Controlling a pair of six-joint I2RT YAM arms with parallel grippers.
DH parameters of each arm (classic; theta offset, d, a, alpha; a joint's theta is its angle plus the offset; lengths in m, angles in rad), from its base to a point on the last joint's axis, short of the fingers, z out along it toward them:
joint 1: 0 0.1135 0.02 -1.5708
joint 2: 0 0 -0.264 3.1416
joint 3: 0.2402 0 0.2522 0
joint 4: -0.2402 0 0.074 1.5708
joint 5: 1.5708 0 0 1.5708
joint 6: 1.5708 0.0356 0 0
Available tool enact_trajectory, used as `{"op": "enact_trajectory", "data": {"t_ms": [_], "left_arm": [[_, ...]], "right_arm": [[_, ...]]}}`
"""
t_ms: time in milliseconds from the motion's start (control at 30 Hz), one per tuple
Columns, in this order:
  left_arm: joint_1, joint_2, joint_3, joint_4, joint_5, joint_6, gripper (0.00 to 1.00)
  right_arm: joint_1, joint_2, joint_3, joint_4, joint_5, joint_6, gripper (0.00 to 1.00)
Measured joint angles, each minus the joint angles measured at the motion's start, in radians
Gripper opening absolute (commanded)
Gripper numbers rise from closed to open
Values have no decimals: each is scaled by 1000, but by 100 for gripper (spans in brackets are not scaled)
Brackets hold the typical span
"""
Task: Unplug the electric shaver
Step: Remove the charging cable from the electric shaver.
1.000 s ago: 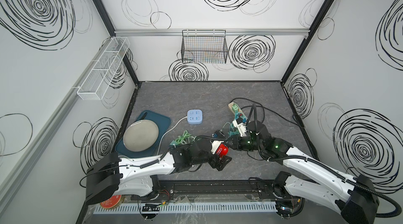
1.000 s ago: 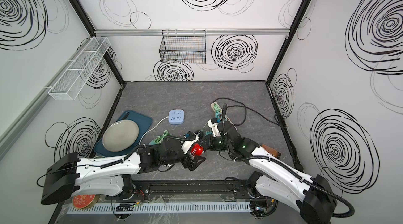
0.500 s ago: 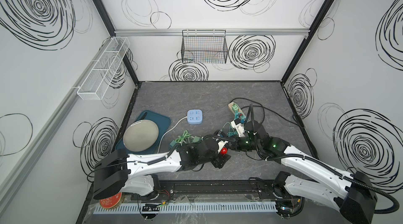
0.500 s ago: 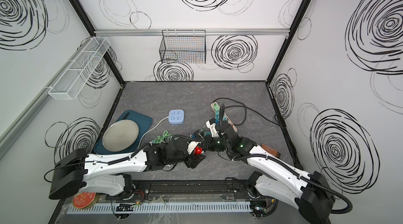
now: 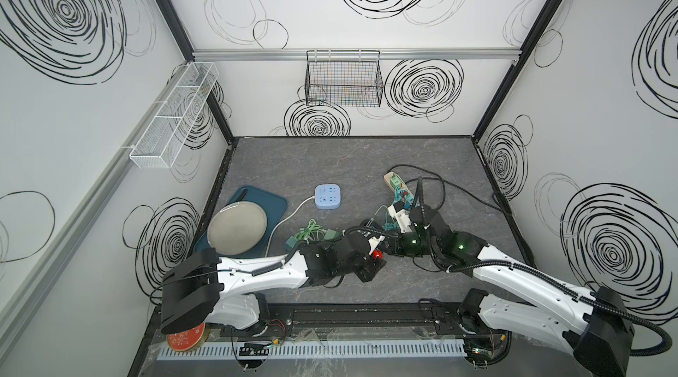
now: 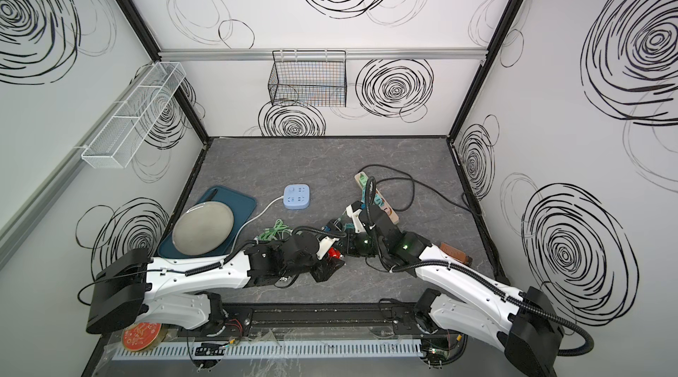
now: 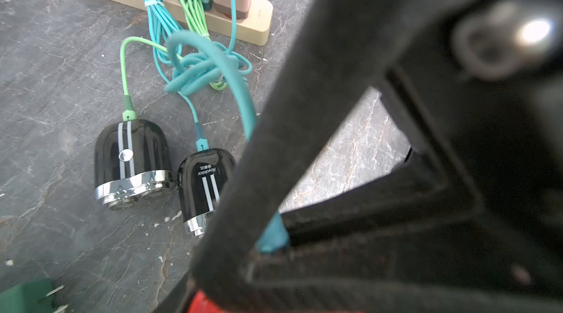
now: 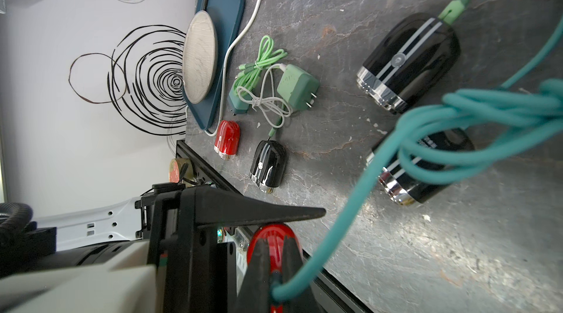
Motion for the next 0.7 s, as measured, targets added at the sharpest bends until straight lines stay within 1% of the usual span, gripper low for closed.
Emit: {"op": "enact_trajectory", "data": {"t_ms": [100,300,367,467,700], "left_arm": [[0,-16,-14,32,4,-1,40],[0,-85,-77,132,20,-11,40],[0,-98,-92,154,26,-16,40],[0,-103,-104,172,35,-23,40],[-2,-101,-106,182,41,-29,37]], "right_arm": [[-18,-25,-13,13,-19,21,0],[-98,-82,-68,84,-161,60,0],[-108,-83,-69,89,-188,58,0],[-107,-83,-64,69,-188,35,0],[-83,-88,-40,14,-127,15,0]]}}
